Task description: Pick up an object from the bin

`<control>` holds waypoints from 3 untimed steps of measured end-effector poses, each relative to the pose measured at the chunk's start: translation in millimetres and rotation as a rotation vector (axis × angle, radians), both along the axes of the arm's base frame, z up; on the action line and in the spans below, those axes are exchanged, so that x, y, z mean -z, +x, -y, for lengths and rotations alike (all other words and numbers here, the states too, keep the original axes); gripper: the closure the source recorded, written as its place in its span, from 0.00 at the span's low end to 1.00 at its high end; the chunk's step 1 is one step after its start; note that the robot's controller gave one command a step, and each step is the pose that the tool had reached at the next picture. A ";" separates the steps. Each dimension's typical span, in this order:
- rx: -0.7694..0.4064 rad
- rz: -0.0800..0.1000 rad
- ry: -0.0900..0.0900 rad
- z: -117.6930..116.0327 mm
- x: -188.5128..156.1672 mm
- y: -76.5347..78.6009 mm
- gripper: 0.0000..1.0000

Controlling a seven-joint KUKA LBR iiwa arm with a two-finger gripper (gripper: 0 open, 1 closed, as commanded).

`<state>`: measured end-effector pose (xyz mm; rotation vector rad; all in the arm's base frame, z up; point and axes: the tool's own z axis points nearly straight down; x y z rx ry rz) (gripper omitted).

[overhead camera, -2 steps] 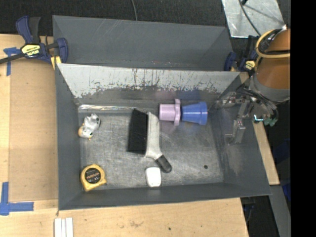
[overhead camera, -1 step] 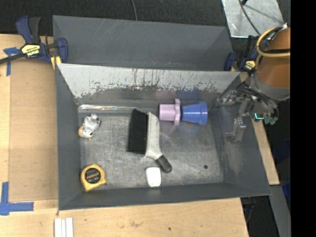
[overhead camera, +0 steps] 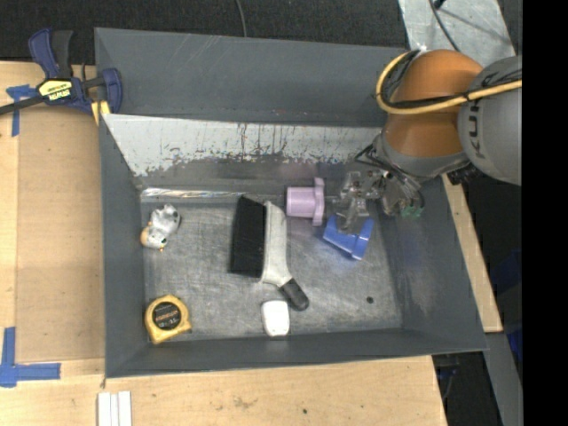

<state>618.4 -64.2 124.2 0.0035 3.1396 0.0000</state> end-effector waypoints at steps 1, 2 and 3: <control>-0.001 0.000 0.000 0.0 0.0 0.0 0.00; -0.001 0.000 0.000 0.0 0.0 0.0 0.00; 0.115 0.017 -0.001 5.0 49.0 5.5 1.00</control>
Offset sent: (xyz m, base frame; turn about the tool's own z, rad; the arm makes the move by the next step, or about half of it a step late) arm 0.0000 0.0000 0.0000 0.0000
